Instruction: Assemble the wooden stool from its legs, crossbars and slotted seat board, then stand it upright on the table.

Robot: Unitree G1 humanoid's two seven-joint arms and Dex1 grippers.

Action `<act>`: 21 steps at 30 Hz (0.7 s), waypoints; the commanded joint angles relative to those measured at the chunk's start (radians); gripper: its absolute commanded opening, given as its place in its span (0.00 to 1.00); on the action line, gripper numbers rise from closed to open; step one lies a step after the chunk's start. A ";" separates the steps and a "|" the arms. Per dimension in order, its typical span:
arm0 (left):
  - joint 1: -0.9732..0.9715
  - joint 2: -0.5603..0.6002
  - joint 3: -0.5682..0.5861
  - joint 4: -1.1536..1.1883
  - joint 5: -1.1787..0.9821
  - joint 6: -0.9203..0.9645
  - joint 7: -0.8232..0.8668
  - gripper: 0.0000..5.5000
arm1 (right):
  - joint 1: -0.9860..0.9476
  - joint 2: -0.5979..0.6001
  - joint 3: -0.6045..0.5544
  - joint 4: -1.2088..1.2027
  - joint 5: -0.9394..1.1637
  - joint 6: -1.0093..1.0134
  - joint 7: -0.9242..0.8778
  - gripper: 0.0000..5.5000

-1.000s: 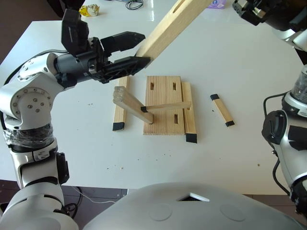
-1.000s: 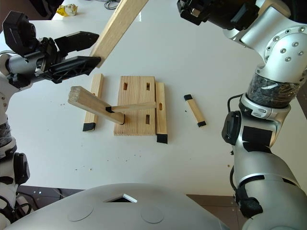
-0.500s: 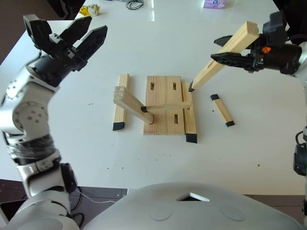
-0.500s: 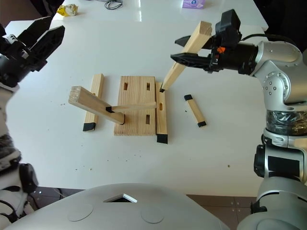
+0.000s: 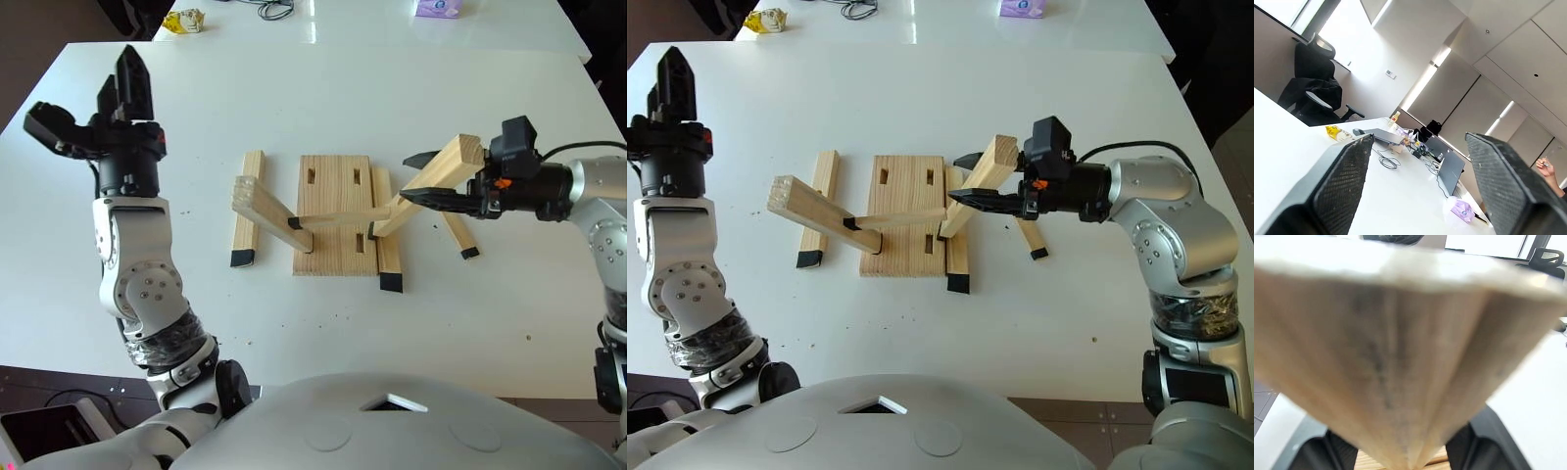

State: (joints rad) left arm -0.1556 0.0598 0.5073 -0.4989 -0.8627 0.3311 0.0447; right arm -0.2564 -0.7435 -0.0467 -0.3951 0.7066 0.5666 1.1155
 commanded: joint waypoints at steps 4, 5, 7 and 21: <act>0.029 0.006 -0.025 0.010 -0.004 -0.025 0.001 0.63 | 0.014 0.002 -0.009 -0.026 0.044 0.019 0.009 0.37; 0.030 0.008 -0.030 0.012 -0.006 -0.022 0.000 0.63 | 0.023 0.003 -0.013 -0.037 0.052 0.022 0.003 0.37; 0.038 0.017 -0.037 0.017 -0.007 -0.015 -0.005 0.63 | 0.042 0.005 -0.014 -0.055 0.061 0.023 -0.007 0.37; 0.047 0.119 -0.070 0.075 -0.040 0.072 -0.056 0.63 | 0.160 0.047 0.008 -0.064 -0.014 -0.100 -0.049 0.37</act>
State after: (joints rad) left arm -0.1043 0.1566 0.4520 -0.4284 -0.8914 0.3810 -0.0014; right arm -0.1210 -0.6873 -0.0445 -0.4621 0.7255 0.4739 1.0692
